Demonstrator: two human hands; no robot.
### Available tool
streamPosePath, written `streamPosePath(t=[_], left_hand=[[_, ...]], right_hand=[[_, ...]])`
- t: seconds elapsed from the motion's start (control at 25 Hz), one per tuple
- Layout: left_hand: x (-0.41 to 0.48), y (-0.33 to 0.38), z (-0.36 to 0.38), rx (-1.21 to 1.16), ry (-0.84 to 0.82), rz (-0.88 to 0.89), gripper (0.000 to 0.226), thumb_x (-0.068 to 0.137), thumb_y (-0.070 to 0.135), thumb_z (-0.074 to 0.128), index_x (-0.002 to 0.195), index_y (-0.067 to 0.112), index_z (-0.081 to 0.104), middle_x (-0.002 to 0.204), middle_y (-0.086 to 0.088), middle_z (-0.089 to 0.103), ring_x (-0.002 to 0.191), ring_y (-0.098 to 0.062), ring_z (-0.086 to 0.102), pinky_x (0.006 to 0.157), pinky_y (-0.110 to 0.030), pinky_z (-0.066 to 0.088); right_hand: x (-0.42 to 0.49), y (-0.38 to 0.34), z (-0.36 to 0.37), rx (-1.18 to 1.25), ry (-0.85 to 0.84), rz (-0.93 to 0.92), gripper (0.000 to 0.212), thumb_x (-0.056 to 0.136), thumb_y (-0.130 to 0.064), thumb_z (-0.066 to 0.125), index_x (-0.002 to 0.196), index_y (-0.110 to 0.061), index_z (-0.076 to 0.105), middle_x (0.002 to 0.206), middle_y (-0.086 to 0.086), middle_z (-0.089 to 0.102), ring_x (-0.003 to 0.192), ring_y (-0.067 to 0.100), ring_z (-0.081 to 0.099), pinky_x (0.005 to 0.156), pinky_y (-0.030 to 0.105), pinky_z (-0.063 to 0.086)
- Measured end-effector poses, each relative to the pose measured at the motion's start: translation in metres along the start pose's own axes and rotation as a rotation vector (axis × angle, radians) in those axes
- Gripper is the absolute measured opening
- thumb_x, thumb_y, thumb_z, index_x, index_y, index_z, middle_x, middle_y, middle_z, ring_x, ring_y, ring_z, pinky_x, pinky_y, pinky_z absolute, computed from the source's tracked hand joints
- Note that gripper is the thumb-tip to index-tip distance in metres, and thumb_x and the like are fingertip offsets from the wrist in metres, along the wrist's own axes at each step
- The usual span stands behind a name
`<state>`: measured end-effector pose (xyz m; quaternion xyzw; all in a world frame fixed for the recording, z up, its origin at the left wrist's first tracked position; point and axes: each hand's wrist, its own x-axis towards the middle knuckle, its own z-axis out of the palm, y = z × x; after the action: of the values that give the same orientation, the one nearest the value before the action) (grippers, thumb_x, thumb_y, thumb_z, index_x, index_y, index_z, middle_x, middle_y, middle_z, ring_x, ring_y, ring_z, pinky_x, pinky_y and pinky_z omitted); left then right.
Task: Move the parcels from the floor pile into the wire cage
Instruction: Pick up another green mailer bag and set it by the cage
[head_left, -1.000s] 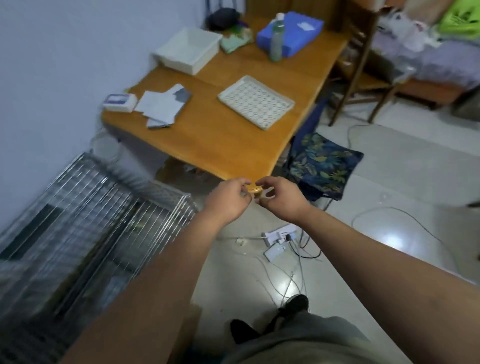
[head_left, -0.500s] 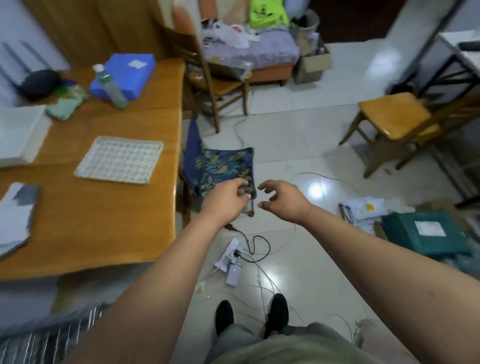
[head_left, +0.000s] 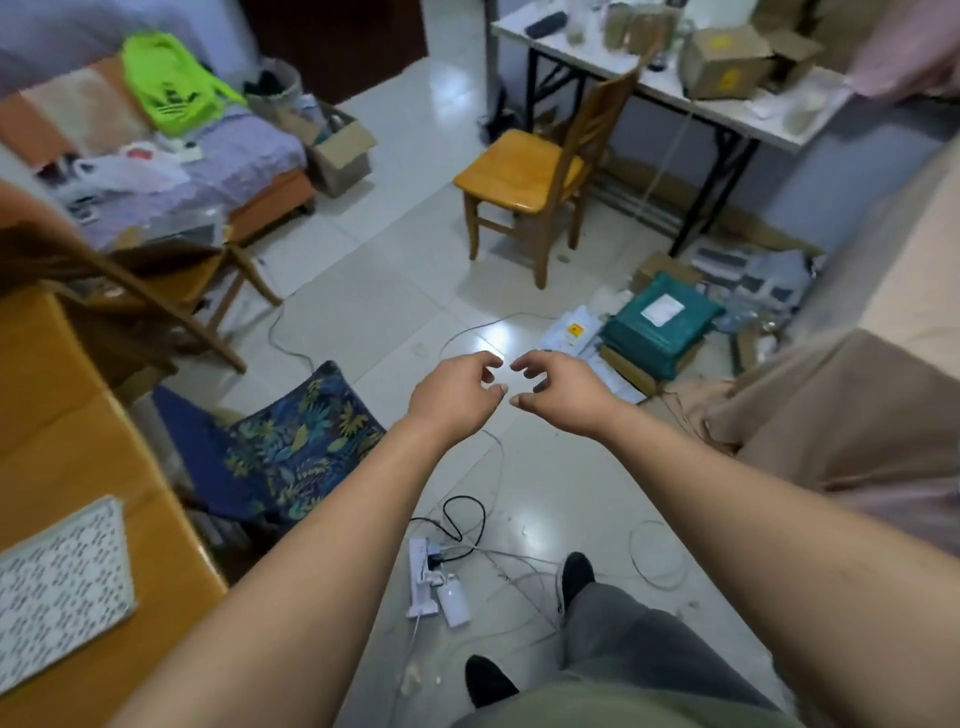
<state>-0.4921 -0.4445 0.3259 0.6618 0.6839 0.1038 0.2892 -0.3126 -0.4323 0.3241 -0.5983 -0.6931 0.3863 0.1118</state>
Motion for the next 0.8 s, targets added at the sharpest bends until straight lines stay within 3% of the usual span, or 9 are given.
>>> streamPosePath(t=[0.2, 0.4, 0.56, 0.64, 0.8], left_hand=[[0.056, 0.048, 0.034, 0.076, -0.119, 0.098, 0.039, 0.094, 0.044, 0.059, 0.132, 0.038, 0.059, 0.119, 0.017, 0.066, 0.107, -0.011, 0.063, 0.090, -0.036, 0.054], [0.123, 0.104, 0.058, 0.154, -0.171, 0.134, 0.039, 0.094, 0.042, 0.060, 0.133, 0.036, 0.059, 0.121, 0.016, 0.066, 0.107, -0.012, 0.063, 0.093, -0.037, 0.053], [0.166, 0.150, 0.069, 0.155, -0.186, 0.170, 0.041, 0.093, 0.040, 0.059, 0.134, 0.036, 0.059, 0.122, 0.015, 0.067, 0.103, -0.011, 0.065, 0.085, -0.030, 0.052], [0.183, 0.170, 0.073, 0.138, -0.193, 0.177, 0.041, 0.093, 0.041, 0.060, 0.134, 0.036, 0.059, 0.121, 0.015, 0.067, 0.104, -0.011, 0.064, 0.082, -0.028, 0.050], [0.220, 0.207, 0.083, 0.126, -0.234, 0.226, 0.040, 0.094, 0.040, 0.061, 0.134, 0.033, 0.060, 0.121, 0.011, 0.068, 0.107, -0.015, 0.064, 0.092, -0.037, 0.055]], right_hand=[[0.012, 0.064, -0.034, 0.051, 0.082, 0.132, 0.051, 0.085, -0.035, 0.079, 0.133, -0.029, 0.062, 0.124, -0.004, 0.063, 0.090, 0.011, 0.065, 0.082, 0.025, 0.045], [0.040, 0.129, -0.082, 0.097, 0.141, 0.206, 0.054, 0.086, -0.031, 0.077, 0.137, -0.026, 0.060, 0.123, -0.001, 0.064, 0.098, 0.015, 0.061, 0.088, 0.027, 0.047], [0.056, 0.166, -0.122, 0.099, 0.153, 0.266, 0.053, 0.085, -0.026, 0.074, 0.136, -0.025, 0.060, 0.122, 0.001, 0.065, 0.095, 0.016, 0.060, 0.087, 0.026, 0.045], [0.065, 0.178, -0.139, 0.091, 0.167, 0.278, 0.053, 0.083, -0.027, 0.075, 0.134, -0.025, 0.062, 0.122, 0.002, 0.066, 0.102, 0.019, 0.064, 0.090, 0.028, 0.048], [0.084, 0.197, -0.170, 0.139, 0.210, 0.312, 0.054, 0.083, -0.030, 0.077, 0.134, -0.023, 0.062, 0.124, 0.004, 0.066, 0.115, 0.022, 0.062, 0.100, 0.034, 0.049]])
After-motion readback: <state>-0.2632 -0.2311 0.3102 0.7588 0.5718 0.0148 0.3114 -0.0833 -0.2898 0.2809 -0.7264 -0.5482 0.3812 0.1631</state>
